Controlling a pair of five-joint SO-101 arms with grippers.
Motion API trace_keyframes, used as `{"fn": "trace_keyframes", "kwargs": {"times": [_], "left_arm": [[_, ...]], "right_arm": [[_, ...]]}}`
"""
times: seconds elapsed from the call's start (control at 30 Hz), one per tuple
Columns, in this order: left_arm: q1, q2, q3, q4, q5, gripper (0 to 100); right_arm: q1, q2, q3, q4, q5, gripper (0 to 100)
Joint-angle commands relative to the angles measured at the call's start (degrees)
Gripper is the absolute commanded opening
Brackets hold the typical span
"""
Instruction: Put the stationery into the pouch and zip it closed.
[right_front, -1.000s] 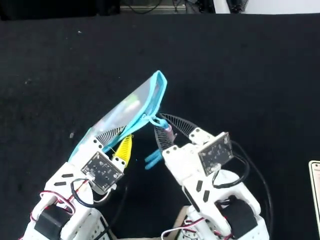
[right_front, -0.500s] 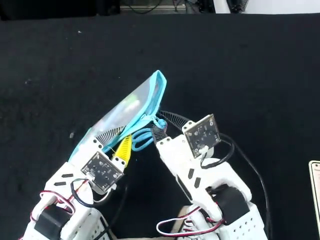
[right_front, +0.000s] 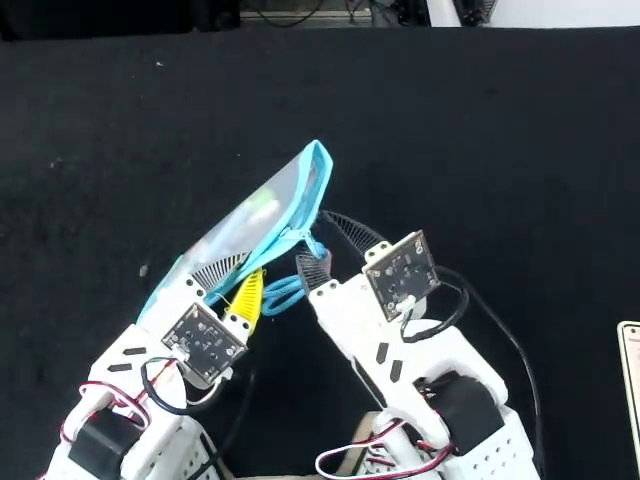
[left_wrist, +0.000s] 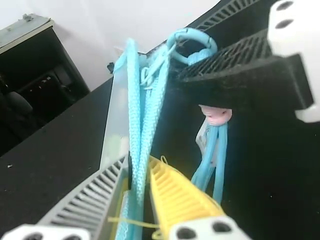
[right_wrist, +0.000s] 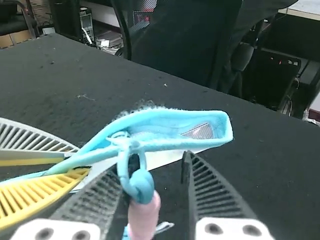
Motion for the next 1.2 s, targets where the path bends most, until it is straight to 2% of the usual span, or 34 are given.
{"fn": "trace_keyframes", "kwargs": {"times": [0.0, 0.27, 0.4, 0.73, 0.8, 0.9, 1.03, 1.17], "left_arm": [[-0.22, 0.88, 4.09, 2.73, -0.70, 3], [-0.48, 0.88, 4.09, 2.64, -0.70, 3], [-2.86, 0.79, 4.09, 2.37, -0.70, 3], [-2.95, 0.79, 4.00, 2.37, -0.70, 3], [-2.95, 0.79, 4.00, 2.37, -0.70, 3], [-2.95, 0.79, 4.09, 2.37, -0.70, 3], [-2.95, 0.79, 4.09, 2.37, -0.70, 3], [-2.95, 0.79, 4.09, 2.46, -0.70, 3]], "right_arm": [[-0.70, -0.13, -3.74, 0.09, 0.18, 13.4], [-0.62, -9.27, -0.84, 0.09, 0.09, 13.4], [-0.79, -9.63, 2.15, -2.64, 0.09, 13.4], [-0.79, -9.98, 6.64, -8.79, 0.09, 13.2], [-0.62, -10.24, 6.46, -8.79, 0.09, 10.3], [-0.44, -10.24, 6.73, -10.20, 0.18, 0.5], [5.80, -10.24, 6.90, -10.73, -0.53, 1.1], [11.69, -10.33, 6.81, -10.73, -7.30, 1.0]]}}
